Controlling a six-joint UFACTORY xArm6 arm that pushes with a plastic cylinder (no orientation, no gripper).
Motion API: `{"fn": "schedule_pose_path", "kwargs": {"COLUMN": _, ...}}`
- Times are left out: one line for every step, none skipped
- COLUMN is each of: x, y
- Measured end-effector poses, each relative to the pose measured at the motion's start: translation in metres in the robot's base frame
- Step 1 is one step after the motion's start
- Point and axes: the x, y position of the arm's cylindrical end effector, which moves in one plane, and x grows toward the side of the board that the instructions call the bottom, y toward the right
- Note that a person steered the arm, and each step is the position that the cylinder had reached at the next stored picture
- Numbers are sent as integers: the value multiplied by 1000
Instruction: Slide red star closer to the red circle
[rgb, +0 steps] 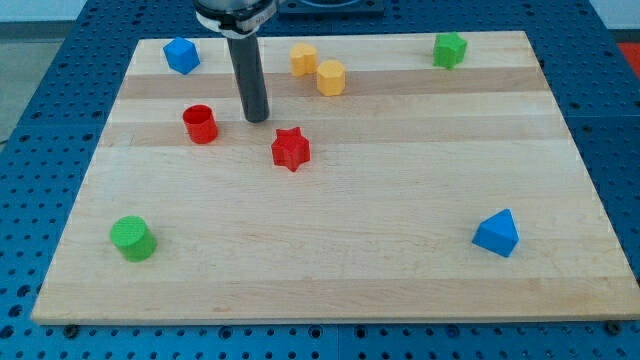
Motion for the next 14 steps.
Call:
{"fn": "schedule_pose_path", "kwargs": {"x": 13, "y": -52}}
{"fn": "schedule_pose_path", "kwargs": {"x": 28, "y": -68}}
{"fn": "schedule_pose_path", "kwargs": {"x": 15, "y": -13}}
{"fn": "schedule_pose_path", "kwargs": {"x": -4, "y": 42}}
{"fn": "schedule_pose_path", "kwargs": {"x": -6, "y": 165}}
{"fn": "schedule_pose_path", "kwargs": {"x": 42, "y": 238}}
{"fn": "schedule_pose_path", "kwargs": {"x": 79, "y": 181}}
{"fn": "schedule_pose_path", "kwargs": {"x": 79, "y": 69}}
{"fn": "schedule_pose_path", "kwargs": {"x": 68, "y": 37}}
{"fn": "schedule_pose_path", "kwargs": {"x": 61, "y": 32}}
{"fn": "schedule_pose_path", "kwargs": {"x": 60, "y": 12}}
{"fn": "schedule_pose_path", "kwargs": {"x": 61, "y": -3}}
{"fn": "schedule_pose_path", "kwargs": {"x": 61, "y": -7}}
{"fn": "schedule_pose_path", "kwargs": {"x": 61, "y": -9}}
